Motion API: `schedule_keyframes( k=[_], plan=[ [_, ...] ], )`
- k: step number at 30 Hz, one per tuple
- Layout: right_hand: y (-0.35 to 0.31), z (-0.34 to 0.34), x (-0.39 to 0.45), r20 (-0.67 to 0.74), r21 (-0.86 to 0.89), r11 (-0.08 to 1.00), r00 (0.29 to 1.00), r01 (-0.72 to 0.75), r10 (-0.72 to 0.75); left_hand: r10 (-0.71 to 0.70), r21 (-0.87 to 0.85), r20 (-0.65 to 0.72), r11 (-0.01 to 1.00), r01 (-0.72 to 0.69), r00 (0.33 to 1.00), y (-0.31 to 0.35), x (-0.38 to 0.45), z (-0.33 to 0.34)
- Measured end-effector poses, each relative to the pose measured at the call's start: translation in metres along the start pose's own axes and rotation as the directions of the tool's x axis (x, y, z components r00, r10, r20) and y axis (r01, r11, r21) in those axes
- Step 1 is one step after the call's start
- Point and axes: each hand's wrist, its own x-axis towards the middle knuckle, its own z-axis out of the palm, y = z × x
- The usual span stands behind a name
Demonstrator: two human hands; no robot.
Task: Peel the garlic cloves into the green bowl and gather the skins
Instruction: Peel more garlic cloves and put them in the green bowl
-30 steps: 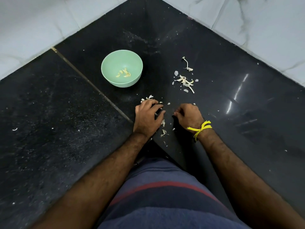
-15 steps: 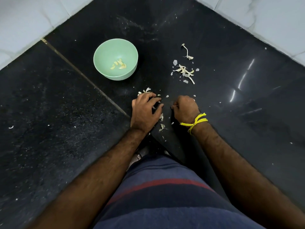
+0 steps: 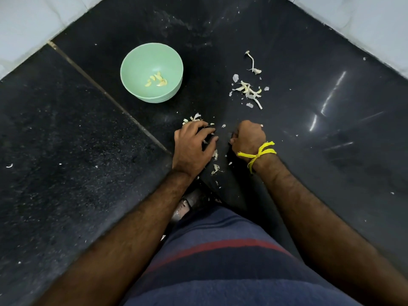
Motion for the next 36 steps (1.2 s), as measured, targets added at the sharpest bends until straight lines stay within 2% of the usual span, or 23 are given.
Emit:
schedule_keyframes(
  k=[6,14,19,22,25,27,29,32,36],
  plan=[
    [-0.004,0.008,-0.007,-0.026,-0.137,0.985,0.994,0.105,-0.109,0.008,-0.001,-0.004,1.0,-0.008,1.0,0.0,0.0,0.0],
    [-0.011,0.004,-0.012,-0.036,-0.179,0.976,0.991,0.122,-0.131,0.017,-0.007,-0.017,1.0,-0.017,1.0,-0.002,-0.001,0.001],
    [-0.009,0.014,-0.021,-0.115,-0.244,0.956,0.974,0.164,-0.196,0.031,0.007,-0.012,1.0,-0.031,0.999,-0.002,-0.002,0.002],
    [0.005,0.017,-0.018,-0.146,-0.111,0.976,0.968,0.187,-0.202,0.073,0.005,-0.053,0.997,-0.073,0.996,0.002,-0.003,-0.001],
    [0.017,0.012,-0.01,-0.158,0.111,0.982,0.978,0.155,-0.136,0.162,0.001,-0.07,0.987,-0.163,0.984,0.005,-0.005,-0.002],
    [0.022,0.009,-0.008,-0.183,0.279,0.948,0.978,0.153,-0.103,0.214,-0.001,-0.045,0.977,-0.214,0.976,0.007,-0.006,-0.003],
    [0.024,0.009,-0.009,-0.176,0.474,0.867,0.981,0.154,-0.078,0.23,-0.024,-0.02,0.973,-0.23,0.973,0.01,-0.005,-0.005],
    [0.026,0.013,-0.012,-0.034,0.754,0.655,0.998,0.056,-0.047,0.177,-0.192,0.003,0.966,-0.173,0.984,0.016,0.002,-0.009],
    [0.029,0.01,-0.016,0.063,0.86,0.509,0.996,-0.021,-0.066,0.091,-0.304,0.103,0.951,-0.055,0.991,0.024,0.009,-0.016]
  ],
)
